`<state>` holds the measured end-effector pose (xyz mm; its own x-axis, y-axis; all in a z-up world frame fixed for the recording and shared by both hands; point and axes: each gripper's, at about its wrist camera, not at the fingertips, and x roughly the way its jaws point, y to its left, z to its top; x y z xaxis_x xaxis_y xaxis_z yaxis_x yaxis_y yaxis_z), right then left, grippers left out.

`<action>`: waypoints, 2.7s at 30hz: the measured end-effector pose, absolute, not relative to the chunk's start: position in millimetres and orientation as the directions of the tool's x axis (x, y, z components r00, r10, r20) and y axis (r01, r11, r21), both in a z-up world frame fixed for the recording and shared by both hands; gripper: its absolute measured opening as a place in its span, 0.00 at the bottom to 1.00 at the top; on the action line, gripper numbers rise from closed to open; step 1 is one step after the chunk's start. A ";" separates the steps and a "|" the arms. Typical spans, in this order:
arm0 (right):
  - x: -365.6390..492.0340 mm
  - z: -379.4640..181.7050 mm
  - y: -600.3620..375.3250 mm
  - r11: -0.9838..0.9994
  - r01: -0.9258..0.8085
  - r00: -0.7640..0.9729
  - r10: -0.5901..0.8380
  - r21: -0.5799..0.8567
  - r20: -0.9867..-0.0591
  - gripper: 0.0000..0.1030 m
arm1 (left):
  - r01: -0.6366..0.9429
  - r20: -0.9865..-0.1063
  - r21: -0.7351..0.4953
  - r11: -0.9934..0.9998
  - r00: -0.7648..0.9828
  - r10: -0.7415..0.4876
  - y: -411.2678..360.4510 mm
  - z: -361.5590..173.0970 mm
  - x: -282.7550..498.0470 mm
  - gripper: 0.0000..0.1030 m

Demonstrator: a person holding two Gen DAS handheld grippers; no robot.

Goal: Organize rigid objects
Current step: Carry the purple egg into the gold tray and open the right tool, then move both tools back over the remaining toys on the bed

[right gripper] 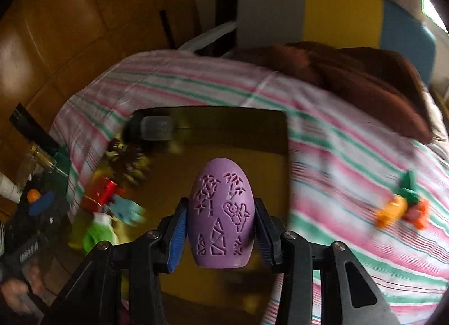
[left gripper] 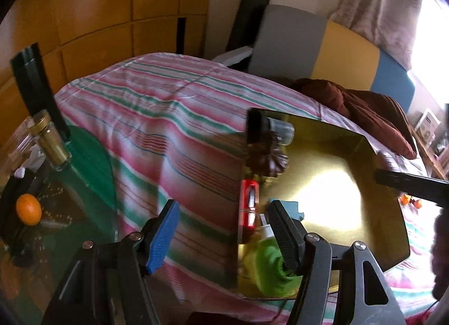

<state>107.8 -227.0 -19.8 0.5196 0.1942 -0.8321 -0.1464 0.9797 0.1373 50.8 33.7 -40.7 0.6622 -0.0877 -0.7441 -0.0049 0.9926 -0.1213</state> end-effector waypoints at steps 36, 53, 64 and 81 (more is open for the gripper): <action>77.2 -27.8 -250.6 0.975 -0.124 0.594 0.221 0.183 -0.774 0.45 | 0.058 -0.731 -0.080 0.995 0.675 -0.099 12.1 -33.2 37.4 0.65; 34.3 -14.9 -399.2 0.990 0.129 0.665 -0.038 0.065 -0.746 0.45 | 0.207 -0.735 -0.023 0.978 0.660 -0.157 -48.7 -23.3 34.2 0.67; 2.1 -57.4 -555.4 0.869 0.493 0.567 -0.290 0.036 -0.771 0.45 | 0.342 -0.741 0.018 0.940 0.636 -0.217 -111.6 -13.5 36.4 0.67; -35.6 -89.6 -642.4 0.593 0.739 0.511 -0.186 0.319 -0.839 0.45 | 0.624 -0.769 0.016 0.781 0.507 -0.390 -266.8 -4.2 28.5 0.67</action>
